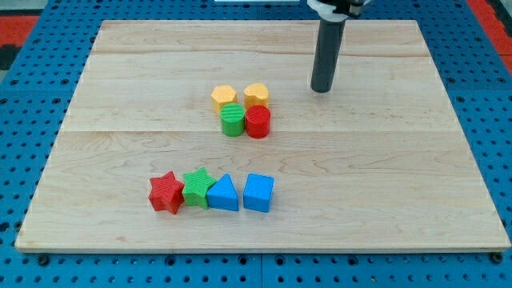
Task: Move the green circle along with red circle into the yellow blocks
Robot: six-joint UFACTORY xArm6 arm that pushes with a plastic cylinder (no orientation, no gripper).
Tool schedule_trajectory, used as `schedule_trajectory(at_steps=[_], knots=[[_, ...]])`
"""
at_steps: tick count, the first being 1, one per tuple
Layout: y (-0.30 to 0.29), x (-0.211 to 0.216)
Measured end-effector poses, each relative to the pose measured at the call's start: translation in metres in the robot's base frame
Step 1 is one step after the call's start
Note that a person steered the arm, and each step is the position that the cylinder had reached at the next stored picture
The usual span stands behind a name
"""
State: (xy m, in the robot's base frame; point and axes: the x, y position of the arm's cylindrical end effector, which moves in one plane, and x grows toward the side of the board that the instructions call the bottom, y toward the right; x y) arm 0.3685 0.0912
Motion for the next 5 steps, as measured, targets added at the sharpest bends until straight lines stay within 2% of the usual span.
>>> schedule_trajectory(at_steps=[1, 2, 3, 4, 5], knots=[[-0.095, 0.006], [-0.196, -0.006], [-0.223, -0.009], [-0.159, -0.039], [-0.067, -0.009]])
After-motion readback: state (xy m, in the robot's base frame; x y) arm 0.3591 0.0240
